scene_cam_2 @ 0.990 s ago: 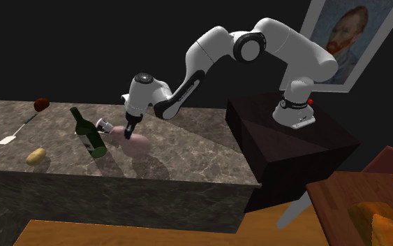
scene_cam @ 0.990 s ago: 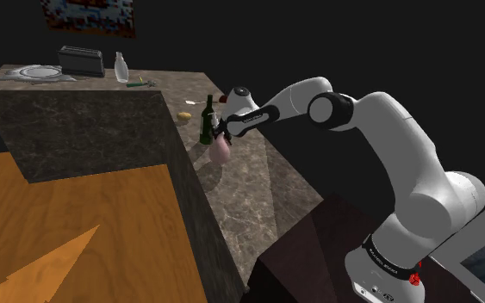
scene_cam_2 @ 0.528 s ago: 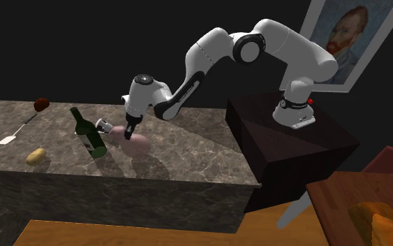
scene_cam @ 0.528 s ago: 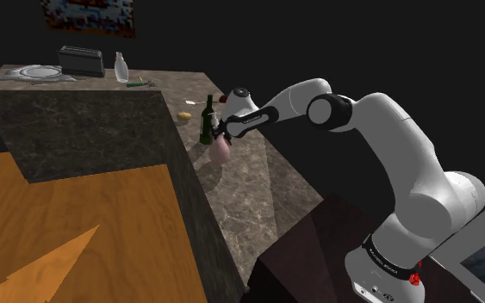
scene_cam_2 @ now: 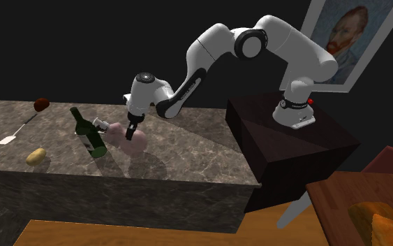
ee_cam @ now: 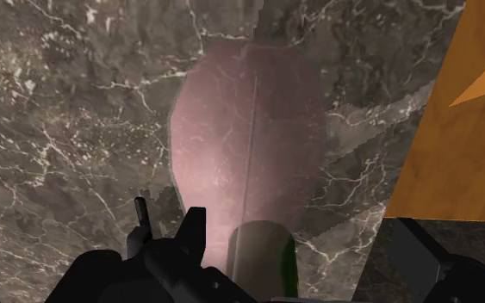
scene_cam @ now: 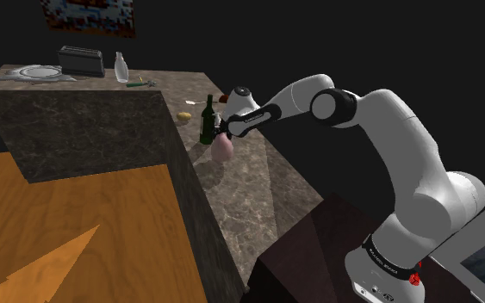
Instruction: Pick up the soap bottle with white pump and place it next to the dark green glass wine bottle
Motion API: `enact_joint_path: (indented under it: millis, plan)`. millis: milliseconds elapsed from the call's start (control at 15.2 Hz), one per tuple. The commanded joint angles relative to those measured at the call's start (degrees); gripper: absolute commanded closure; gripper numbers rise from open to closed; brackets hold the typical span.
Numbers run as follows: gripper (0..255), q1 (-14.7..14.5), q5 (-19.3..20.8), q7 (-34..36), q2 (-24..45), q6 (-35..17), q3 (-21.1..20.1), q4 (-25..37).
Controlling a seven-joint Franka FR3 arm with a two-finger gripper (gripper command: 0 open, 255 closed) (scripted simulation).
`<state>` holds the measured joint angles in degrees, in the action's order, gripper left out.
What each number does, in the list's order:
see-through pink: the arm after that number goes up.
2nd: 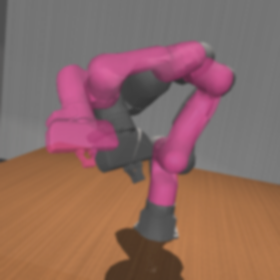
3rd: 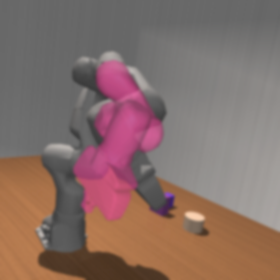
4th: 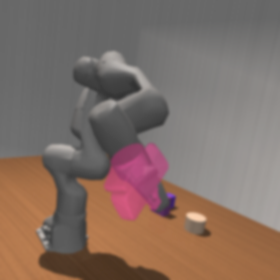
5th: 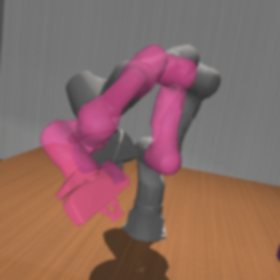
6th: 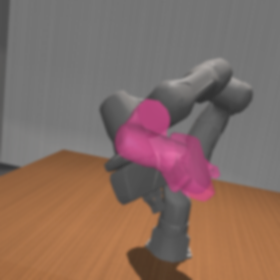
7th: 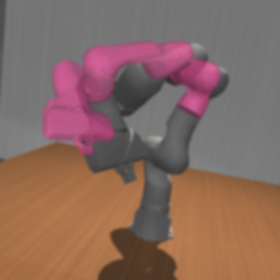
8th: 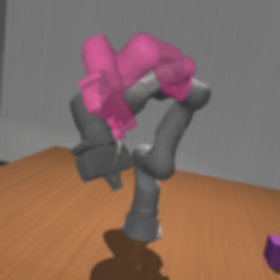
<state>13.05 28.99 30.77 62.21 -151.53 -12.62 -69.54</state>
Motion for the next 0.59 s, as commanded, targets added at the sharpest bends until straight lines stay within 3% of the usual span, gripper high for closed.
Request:
enact_joint_path:
  millis: [0,528]
  plan:
    - [0,0.6,0.2,0.9,-4.6,-0.5,-0.2,-5.2]
    - [0,0.8,0.2,1.1,-6.5,-0.5,-0.4,-7.2]
